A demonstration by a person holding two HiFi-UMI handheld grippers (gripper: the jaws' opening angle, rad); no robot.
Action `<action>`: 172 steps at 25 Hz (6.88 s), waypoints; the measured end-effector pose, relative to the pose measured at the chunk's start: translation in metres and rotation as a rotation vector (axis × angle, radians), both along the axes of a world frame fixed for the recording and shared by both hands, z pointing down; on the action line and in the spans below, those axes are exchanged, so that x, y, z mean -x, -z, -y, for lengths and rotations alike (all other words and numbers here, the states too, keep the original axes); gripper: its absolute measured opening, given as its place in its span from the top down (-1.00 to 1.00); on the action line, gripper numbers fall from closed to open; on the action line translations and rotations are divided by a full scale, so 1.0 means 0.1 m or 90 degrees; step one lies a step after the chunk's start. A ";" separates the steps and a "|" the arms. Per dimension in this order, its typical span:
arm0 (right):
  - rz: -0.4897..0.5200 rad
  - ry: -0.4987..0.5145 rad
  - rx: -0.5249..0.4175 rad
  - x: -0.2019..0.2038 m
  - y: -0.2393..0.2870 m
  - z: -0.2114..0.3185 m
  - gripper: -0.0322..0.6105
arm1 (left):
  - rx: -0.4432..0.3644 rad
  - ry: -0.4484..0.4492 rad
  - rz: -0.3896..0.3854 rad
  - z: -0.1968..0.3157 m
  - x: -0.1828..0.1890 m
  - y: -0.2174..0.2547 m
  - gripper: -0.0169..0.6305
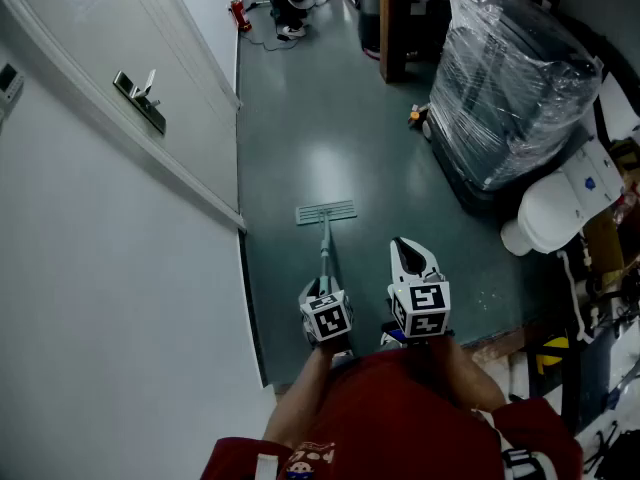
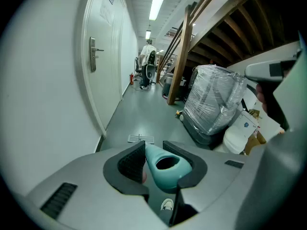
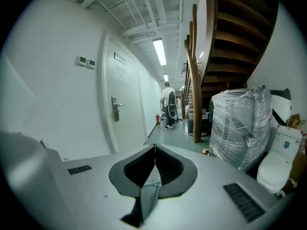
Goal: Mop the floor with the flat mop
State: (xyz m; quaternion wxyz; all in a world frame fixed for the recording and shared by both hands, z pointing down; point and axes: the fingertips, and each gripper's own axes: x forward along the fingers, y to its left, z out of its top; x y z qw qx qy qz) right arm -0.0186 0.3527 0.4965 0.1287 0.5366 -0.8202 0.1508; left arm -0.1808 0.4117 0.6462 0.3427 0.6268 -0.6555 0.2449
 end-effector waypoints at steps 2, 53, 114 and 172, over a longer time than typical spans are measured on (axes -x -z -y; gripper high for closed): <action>0.001 0.003 -0.002 0.02 0.00 0.01 0.84 | -0.002 -0.001 -0.002 0.05 -0.01 0.00 0.55; -0.023 0.044 0.011 0.54 -0.18 1.87 0.84 | -0.017 0.007 -0.022 2.30 0.43 -0.02 0.55; 0.013 0.100 0.001 0.68 -0.29 6.81 0.84 | -0.018 0.004 -0.006 7.20 0.37 -0.04 0.55; -0.003 0.056 0.012 1.44 -0.42 11.60 0.84 | -0.031 -0.068 0.007 11.97 1.06 -0.11 0.55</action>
